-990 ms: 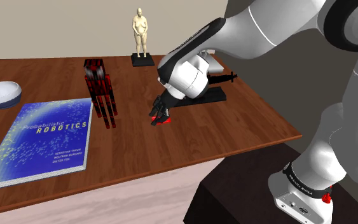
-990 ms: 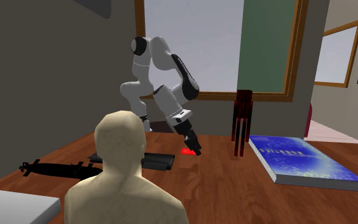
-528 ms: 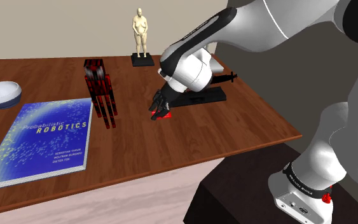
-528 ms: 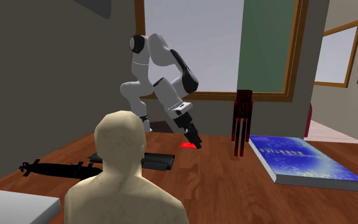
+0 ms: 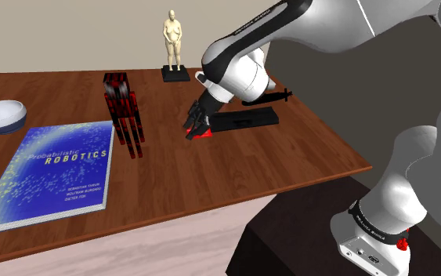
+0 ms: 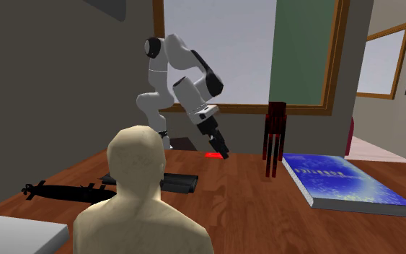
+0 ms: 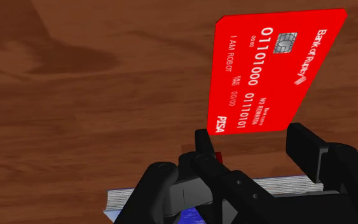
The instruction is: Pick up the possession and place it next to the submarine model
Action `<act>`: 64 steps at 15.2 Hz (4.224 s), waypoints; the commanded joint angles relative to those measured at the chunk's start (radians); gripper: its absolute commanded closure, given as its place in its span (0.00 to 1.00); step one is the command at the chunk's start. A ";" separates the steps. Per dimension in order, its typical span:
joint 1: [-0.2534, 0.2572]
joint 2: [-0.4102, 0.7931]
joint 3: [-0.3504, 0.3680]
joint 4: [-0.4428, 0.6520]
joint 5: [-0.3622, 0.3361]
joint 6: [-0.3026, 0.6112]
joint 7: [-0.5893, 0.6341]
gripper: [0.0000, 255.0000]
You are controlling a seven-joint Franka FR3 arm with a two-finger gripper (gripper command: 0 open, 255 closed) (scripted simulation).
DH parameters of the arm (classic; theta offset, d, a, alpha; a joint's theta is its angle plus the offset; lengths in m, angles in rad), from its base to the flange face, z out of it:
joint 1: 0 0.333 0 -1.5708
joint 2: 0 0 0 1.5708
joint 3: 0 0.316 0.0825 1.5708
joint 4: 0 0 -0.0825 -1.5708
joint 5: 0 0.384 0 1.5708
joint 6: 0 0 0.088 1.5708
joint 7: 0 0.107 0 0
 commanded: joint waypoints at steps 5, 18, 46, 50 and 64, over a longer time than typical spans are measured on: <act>0.013 -0.064 -0.020 -0.005 -0.096 -0.032 0.096 1.00; -0.054 -0.276 -0.105 -0.170 -0.210 -0.116 0.063 1.00; -0.435 -0.501 -0.527 -0.295 -0.569 -0.493 -0.357 1.00; -0.417 -0.455 -0.547 -0.311 -0.525 -0.456 -0.412 1.00; -0.359 -0.236 -0.594 -0.330 -0.286 -0.374 -0.657 1.00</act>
